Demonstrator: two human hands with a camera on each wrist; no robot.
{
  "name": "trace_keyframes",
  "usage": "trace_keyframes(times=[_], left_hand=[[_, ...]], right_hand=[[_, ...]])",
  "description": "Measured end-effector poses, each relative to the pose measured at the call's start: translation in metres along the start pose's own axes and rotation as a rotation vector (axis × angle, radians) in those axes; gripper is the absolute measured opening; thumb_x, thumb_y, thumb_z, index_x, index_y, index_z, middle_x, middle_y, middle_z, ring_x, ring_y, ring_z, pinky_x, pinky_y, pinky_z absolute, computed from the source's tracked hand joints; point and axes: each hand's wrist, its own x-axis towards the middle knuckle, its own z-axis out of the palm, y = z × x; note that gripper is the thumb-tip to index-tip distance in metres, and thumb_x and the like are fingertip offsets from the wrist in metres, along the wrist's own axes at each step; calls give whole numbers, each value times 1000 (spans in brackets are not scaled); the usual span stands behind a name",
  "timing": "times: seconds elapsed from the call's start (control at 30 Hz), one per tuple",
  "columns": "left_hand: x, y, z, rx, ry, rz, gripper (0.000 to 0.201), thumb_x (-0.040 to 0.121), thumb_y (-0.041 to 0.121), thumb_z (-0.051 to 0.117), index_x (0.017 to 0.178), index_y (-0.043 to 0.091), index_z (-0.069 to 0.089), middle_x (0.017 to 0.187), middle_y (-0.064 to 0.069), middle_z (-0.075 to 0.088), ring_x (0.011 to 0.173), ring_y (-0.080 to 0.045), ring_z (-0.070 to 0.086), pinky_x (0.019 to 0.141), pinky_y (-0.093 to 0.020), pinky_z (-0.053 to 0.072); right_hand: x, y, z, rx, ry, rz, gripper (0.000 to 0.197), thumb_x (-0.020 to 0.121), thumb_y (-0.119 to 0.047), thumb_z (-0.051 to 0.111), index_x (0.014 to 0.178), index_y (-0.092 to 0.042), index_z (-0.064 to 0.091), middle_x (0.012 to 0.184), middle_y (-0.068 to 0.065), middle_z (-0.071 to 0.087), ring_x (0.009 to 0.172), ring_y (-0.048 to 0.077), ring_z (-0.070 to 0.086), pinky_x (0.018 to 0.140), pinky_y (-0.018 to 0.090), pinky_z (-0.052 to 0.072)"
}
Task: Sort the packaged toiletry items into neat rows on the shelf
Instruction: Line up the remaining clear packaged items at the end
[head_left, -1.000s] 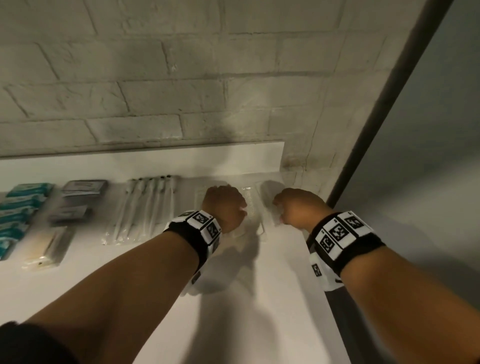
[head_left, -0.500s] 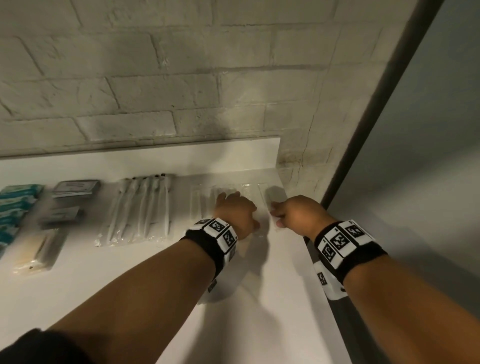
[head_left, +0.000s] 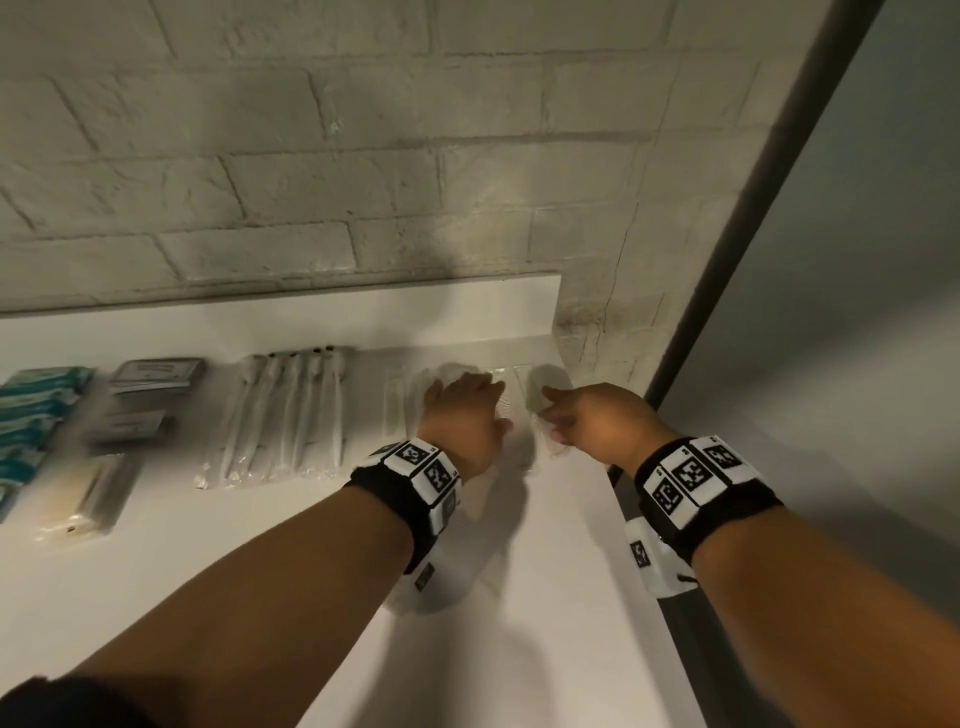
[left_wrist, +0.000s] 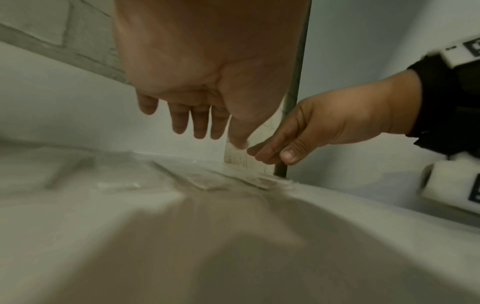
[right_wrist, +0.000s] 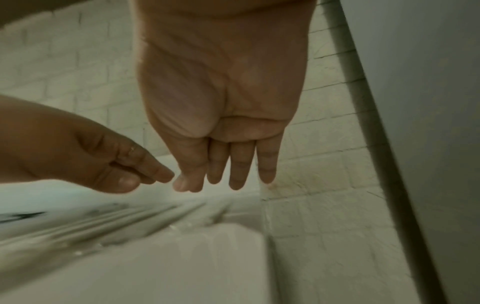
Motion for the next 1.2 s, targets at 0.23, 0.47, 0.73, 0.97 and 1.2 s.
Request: trace_keyframes(times=[0.23, 0.47, 0.73, 0.97, 1.2], left_hand=[[-7, -9, -7, 197, -245, -70, 45, 93, 36, 44, 137, 25, 49, 146, -1, 44, 141, -23, 29, 115, -54, -4], [-8, -8, -5, 180, -247, -56, 45, 94, 35, 44, 138, 28, 46, 148, 6, 42, 141, -21, 28, 116, -56, -6], [-12, -8, -4, 146, -184, -44, 46, 93, 35, 45, 137, 27, 48, 149, 4, 41, 141, -20, 30, 116, -55, -6], [-6, 7, 3, 118, -221, 50, 53, 91, 47, 46, 140, 29, 43, 152, 6, 36, 146, -24, 18, 114, -57, -8], [-1, 11, 5, 134, -229, 58, 52, 90, 46, 47, 138, 27, 46, 150, 4, 40, 144, -24, 24, 114, -56, -7]], right_hand=[[8, -37, 12, -271, -124, -122, 30, 92, -28, 54, 121, -25, 60, 108, 7, 65, 98, 29, 61, 79, 33, 51], [22, -41, 20, -244, -145, -103, 28, 90, -20, 53, 115, -20, 64, 102, 8, 67, 91, 29, 63, 66, 27, 38], [19, -36, 20, -169, -74, -118, 36, 93, -23, 51, 129, -25, 57, 122, 6, 63, 110, 29, 60, 85, 31, 48], [10, -6, -1, -191, -60, 27, 46, 95, -24, 52, 141, -24, 46, 136, 9, 53, 121, 29, 52, 99, 33, 43], [12, 0, 8, -168, -68, 39, 46, 94, -27, 54, 139, -25, 47, 132, 9, 57, 119, 29, 54, 94, 31, 43]])
